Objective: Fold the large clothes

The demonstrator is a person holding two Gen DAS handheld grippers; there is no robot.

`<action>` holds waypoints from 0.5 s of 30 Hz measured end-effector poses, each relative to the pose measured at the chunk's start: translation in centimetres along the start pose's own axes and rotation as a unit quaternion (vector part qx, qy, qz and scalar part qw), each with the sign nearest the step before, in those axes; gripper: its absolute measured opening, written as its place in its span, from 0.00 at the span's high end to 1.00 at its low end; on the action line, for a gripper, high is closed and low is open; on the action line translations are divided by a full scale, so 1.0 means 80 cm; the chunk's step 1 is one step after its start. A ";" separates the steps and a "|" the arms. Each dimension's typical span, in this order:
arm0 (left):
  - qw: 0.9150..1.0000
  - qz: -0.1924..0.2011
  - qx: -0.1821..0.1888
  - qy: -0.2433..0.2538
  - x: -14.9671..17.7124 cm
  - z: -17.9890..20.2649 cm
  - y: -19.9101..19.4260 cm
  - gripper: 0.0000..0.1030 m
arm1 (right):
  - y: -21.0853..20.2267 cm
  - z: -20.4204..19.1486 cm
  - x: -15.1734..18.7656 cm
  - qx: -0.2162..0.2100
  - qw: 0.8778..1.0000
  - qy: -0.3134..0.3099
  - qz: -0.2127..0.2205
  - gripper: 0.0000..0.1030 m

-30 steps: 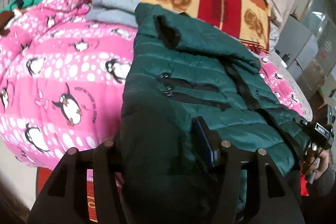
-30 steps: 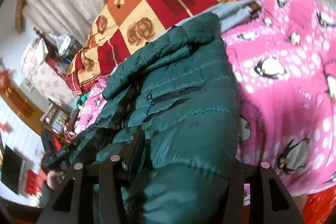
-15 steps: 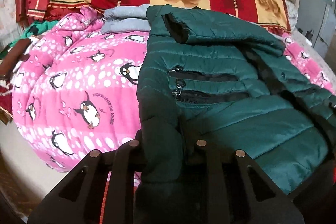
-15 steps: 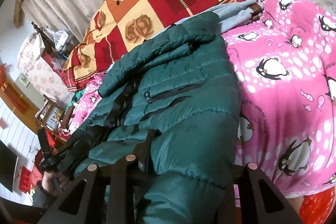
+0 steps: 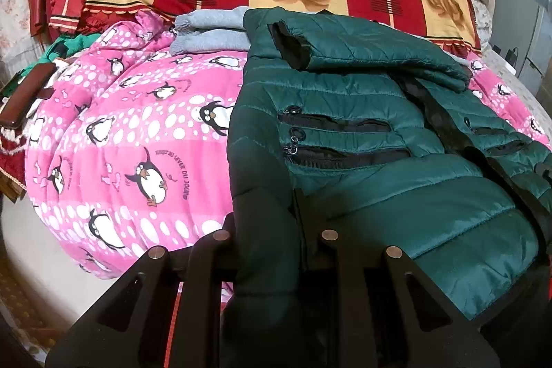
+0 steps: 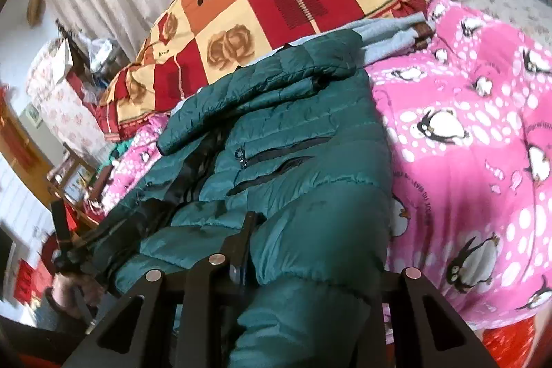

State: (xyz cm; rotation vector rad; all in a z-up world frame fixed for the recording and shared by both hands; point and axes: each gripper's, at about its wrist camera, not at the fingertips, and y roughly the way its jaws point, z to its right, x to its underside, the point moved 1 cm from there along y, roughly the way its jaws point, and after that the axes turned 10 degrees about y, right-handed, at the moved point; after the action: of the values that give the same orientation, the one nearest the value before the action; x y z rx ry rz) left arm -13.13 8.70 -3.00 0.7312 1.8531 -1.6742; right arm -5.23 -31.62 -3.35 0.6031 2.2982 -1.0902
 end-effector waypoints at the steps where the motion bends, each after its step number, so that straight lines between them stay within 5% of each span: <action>1: 1.000 0.000 -0.001 0.000 0.000 0.000 -0.001 0.83 | -0.001 -0.002 0.000 0.003 1.000 -0.006 0.002 0.75; 15: 0.998 0.037 0.024 -0.046 -0.002 -0.023 -0.047 0.86 | -0.043 -0.040 -0.006 0.027 0.996 -0.067 0.048 0.81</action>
State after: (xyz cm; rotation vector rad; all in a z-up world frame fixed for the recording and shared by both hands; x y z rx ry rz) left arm -15.67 10.19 -0.08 0.7204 1.7076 -1.6811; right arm -7.71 -31.11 0.59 0.6353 2.1095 -1.1139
